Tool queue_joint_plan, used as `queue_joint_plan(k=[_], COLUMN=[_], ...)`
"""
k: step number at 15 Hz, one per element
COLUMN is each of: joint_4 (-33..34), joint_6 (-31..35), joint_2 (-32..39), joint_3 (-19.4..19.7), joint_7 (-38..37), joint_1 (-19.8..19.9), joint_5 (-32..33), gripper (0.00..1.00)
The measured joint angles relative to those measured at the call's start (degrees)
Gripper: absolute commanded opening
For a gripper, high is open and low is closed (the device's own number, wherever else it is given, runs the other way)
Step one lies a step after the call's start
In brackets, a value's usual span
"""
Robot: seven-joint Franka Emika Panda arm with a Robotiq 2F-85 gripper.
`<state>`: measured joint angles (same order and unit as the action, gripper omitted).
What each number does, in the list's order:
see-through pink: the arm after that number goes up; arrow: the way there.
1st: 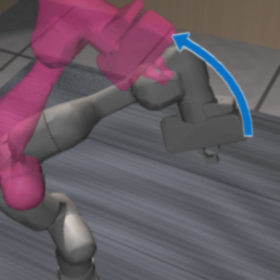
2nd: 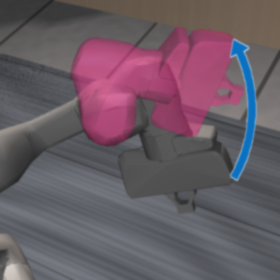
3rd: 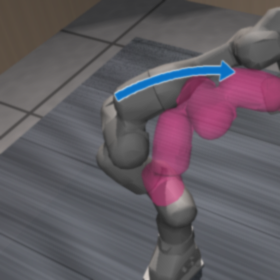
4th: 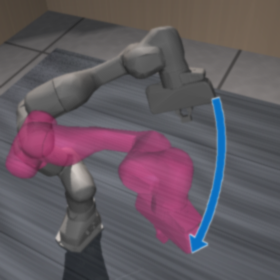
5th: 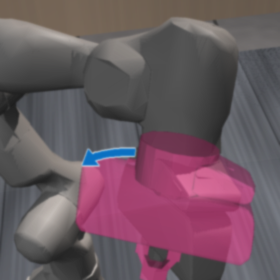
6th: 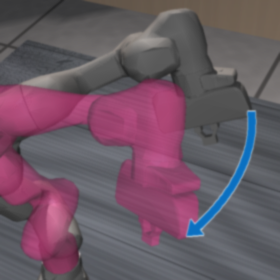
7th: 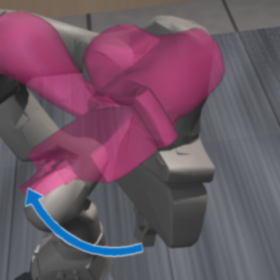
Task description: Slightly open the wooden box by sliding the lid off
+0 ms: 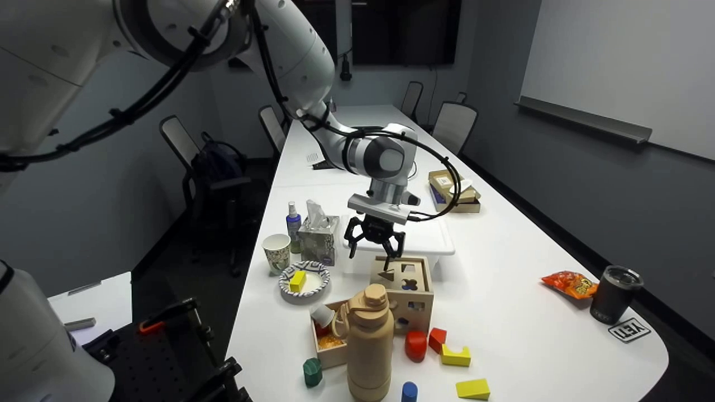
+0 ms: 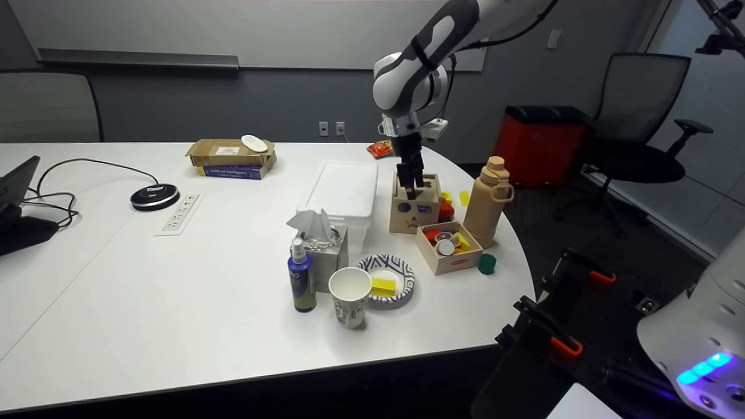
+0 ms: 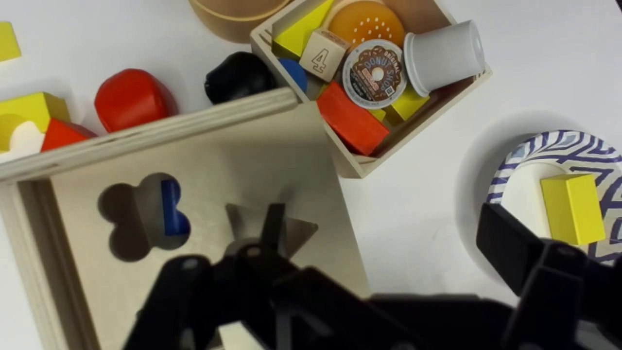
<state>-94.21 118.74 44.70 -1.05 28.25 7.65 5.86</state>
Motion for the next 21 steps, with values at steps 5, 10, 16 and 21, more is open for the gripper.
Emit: queue_joint_plan(k=[5,10,16,21], joint_4=[-0.01,-0.03,-0.23,-0.29], joint_6=[0.0,0.0,0.0,-0.04], joint_2=[1.65,1.75,1.75,1.75], joint_3=[-0.3,-0.3,-0.3,-0.31], joint_7=[0.0,0.0,0.0,0.0], joint_1=[0.06,0.26,0.27,0.35], joint_5=[0.04,0.04,0.04,0.04], gripper=[1.0,1.0,1.0,1.0])
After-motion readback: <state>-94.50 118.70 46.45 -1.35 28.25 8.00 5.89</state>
